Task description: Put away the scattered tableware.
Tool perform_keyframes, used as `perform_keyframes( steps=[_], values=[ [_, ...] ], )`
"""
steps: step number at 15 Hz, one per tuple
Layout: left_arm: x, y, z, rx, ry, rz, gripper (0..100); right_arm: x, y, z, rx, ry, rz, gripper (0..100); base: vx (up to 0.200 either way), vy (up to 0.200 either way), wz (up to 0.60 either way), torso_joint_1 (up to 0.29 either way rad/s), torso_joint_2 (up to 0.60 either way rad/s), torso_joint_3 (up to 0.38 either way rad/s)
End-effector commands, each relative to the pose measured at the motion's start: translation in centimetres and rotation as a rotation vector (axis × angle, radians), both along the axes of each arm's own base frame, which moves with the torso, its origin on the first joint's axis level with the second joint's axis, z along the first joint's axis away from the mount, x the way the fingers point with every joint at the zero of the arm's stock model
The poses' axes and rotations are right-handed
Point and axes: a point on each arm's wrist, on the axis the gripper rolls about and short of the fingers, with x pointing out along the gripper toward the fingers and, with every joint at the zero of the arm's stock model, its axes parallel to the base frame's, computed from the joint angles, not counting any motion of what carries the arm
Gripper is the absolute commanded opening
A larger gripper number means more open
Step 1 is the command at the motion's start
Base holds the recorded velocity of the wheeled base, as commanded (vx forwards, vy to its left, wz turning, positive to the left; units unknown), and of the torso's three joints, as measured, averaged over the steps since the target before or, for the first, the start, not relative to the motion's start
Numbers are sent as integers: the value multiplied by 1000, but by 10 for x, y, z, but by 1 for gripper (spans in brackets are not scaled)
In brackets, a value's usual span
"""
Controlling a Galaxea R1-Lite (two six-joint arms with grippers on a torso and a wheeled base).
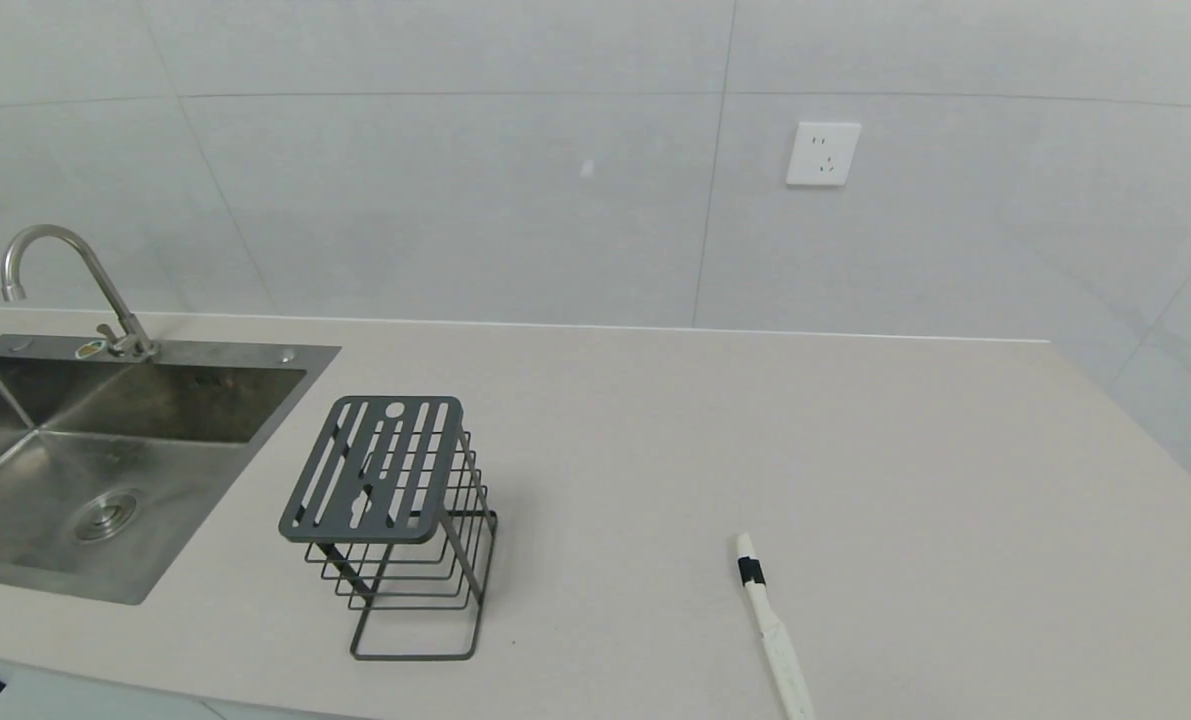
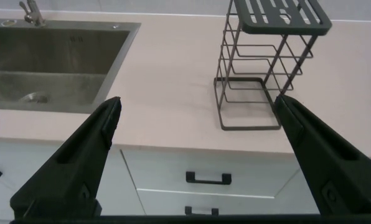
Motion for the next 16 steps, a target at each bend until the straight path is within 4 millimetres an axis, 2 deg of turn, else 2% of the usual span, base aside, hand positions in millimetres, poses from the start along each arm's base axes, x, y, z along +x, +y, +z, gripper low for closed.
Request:
perform_keyframes(
  steps=[1,3,7,12,13,14,15,16],
  values=[
    [0,0,0,1,1,0,100,0,0,0,1,1,0,100,0,0,0,251,-66,178],
    [0,0,0,1,1,0,100,0,0,0,-1,1,0,100,0,0,0,117,-32,68],
    [0,0,0,-1,1,-3,100,0,0,0,-1,1,0,100,0,0,0,-79,233,154],
    [0,0,0,-2,-1,-4,100,0,0,0,-37,-1,19,100,0,0,0,-5,14,7],
    [0,0,0,-1,1,-4,100,-3,1,17,-38,-108,21,100,0,0,0,0,0,0],
    [0,0,0,1,1,-4,100,-9,1,56,-43,-256,22,100,0,0,0,0,0,0],
    [0,0,0,2,-1,-4,100,-5,2,78,-57,-251,76,100,0,0,0,0,0,0],
    [0,0,0,5,-1,-4,100,-4,2,83,-61,-245,111,100,0,0,0,0,0,0]
  ],
)
